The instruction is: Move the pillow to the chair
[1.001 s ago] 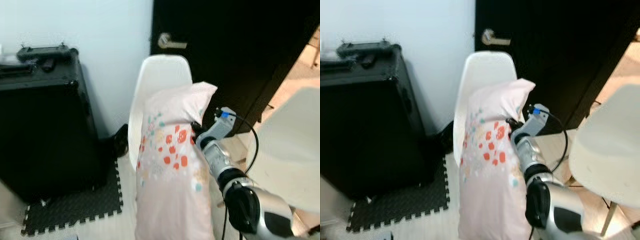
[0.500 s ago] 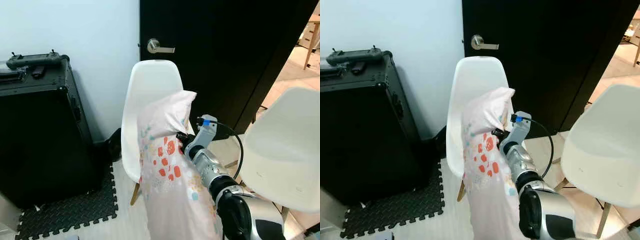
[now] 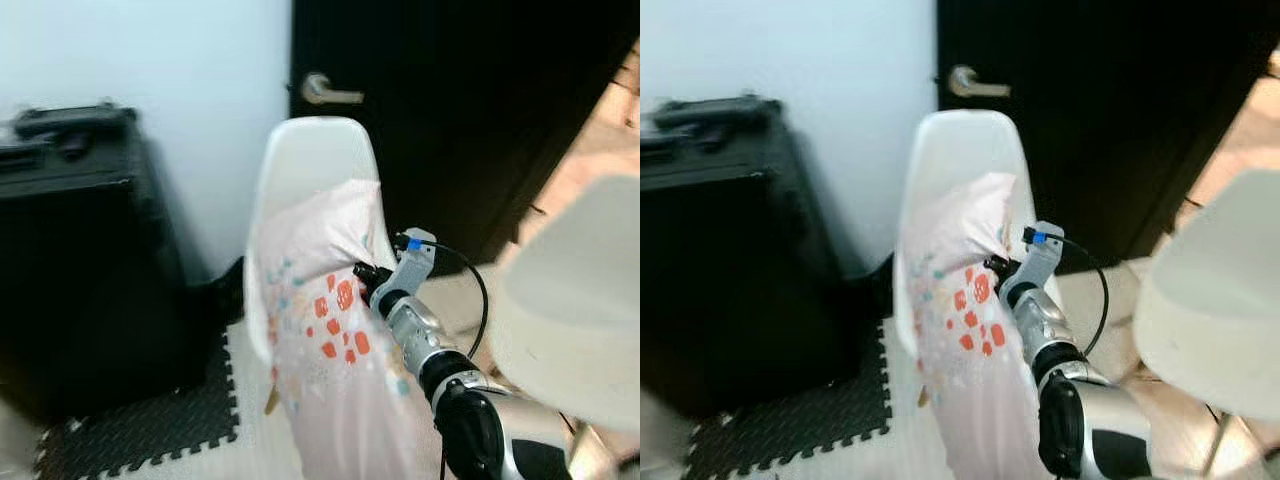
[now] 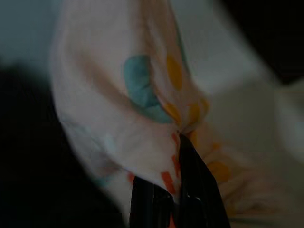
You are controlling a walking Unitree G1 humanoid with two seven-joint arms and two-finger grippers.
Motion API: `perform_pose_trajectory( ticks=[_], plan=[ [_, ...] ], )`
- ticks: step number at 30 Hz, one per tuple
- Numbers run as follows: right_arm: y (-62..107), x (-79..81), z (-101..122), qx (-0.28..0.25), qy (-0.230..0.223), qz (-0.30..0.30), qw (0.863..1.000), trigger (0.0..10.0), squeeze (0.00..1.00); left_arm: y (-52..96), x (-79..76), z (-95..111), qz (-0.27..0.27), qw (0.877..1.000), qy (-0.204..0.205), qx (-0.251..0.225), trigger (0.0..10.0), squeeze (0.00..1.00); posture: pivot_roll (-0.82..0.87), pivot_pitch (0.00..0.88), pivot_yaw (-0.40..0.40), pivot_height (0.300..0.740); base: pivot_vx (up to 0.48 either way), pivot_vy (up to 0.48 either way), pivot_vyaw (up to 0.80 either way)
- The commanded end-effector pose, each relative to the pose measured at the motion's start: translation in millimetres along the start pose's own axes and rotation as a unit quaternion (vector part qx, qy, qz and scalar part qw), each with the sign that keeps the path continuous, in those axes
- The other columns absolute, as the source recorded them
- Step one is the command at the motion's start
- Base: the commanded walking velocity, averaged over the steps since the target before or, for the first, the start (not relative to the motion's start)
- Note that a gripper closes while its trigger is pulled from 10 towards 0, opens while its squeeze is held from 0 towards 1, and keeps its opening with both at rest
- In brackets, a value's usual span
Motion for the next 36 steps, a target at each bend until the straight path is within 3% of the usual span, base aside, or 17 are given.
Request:
perform_pose_trajectory(
  ticks=[1, 8, 9, 16, 20, 22, 23, 26, 28, 33, 36],
  plan=[
    [-8.6, 34.1, 25.3, -0.05, -0.009, 0.055, 0.997, 10.0, 0.0, 2.9, 2.4, -10.6, 0.001, 1.0, -0.002, 0.012, 10.0, 0.0, 0.03, 0.041, -0.052, 0.74, 0.36, 0.0, -0.53],
    [-9.0, 39.9, 34.3, -0.061, -0.022, 0.074, 0.995, 10.0, 0.0, 3.3, 2.6, -11.2, 0.001, 1.0, -0.001, 0.011, 10.0, 0.0, 0.04, 0.044, -0.051, 0.74, 0.364, 0.0, -0.23],
    [-9.3, 49.8, 35.1, -0.057, -0.02, 0.104, 0.993, 10.0, 0.0, 3.4, 2.9, -11.6, 0.001, 1.0, -0.002, 0.012, 10.0, 0.0, 0.04, 0.046, -0.051, 0.74, 0.375, 0.0, 0.0],
    [-9.2, 79.6, 23.5, -0.035, 0.012, 0.174, 0.984, 10.0, 0.0, 3.4, 3.3, -10.9, 0.002, 1.0, -0.003, 0.01, 10.0, 0.0, 0.03, 0.045, -0.05, 0.74, 0.376, 0.0, 0.0],
    [-9.1, 87.5, 22.3, -0.034, 0.004, 0.191, 0.981, 10.0, 0.0, 3.3, 3.1, -10.4, 0.001, 1.0, -0.003, 0.009, 10.0, 0.0, 0.04, 0.048, -0.051, 0.74, 0.372, 0.0, 0.0],
    [-6.4, 113.2, 21.3, -0.027, -0.024, 0.255, 0.966, 10.0, 0.0, 3.0, 3.7, -9.7, 0.005, 1.0, -0.003, 0.009, 10.0, 0.0, 0.04, 0.049, -0.05, 0.74, 0.339, 0.0, 0.0],
    [-6.4, 113.2, 21.3, -0.027, -0.024, 0.255, 0.966, 10.0, 0.0, 3.0, 3.7, -9.7, 0.005, 1.0, -0.003, 0.009, 10.0, 0.0, 0.04, 0.049, -0.05, 0.74, 0.319, 0.0, 0.0],
    [-1.0, 141.1, 34.5, -0.035, -0.09, 0.329, 0.94, 10.0, 0.0, 2.9, 4.5, -10.4, 0.009, 1.0, -0.003, 0.013, 10.0, 0.0, 0.04, 0.043, -0.053, 0.74, 0.184, 0.0, 0.0],
    [-0.4, 148.4, 42.2, -0.046, -0.102, 0.341, 0.933, 10.0, 0.0, 2.8, 4.7, -10.5, 0.01, 1.0, -0.004, 0.014, 10.0, 0.0, 0.04, 0.04, -0.053, 0.74, 0.0, 0.0, 0.0],
    [-9.1, 151.9, 49.2, -0.062, -0.054, 0.295, 0.952, 10.0, 0.0, 2.2, 3.9, -10.1, 0.011, 1.0, -0.003, 0.016, 10.0, 0.0, 0.04, 0.042, -0.057, 0.74, 0.0, 0.0, 0.0],
    [-11.2, 148.8, 53.7, -0.064, -0.084, 0.283, 0.953, 10.0, 0.0, 1.9, 2.1, -9.7, 0.009, 1.0, -0.005, 0.017, 10.0, 0.0, 0.04, 0.027, -0.063, 0.74, 0.0, 0.0, 0.0]
  ],
)
Point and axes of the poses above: a point about 5 cm out from each wrist's last joint towards the gripper, its own y axis pointing back from the gripper into the wrist, its own z axis along the axis of the wrist's last joint, x = y × z, the point moved 6 cm from there along -y, pointing out of the wrist towards the gripper, and after that the axes turned 13 degrees about -y, right-handed, at the moved point
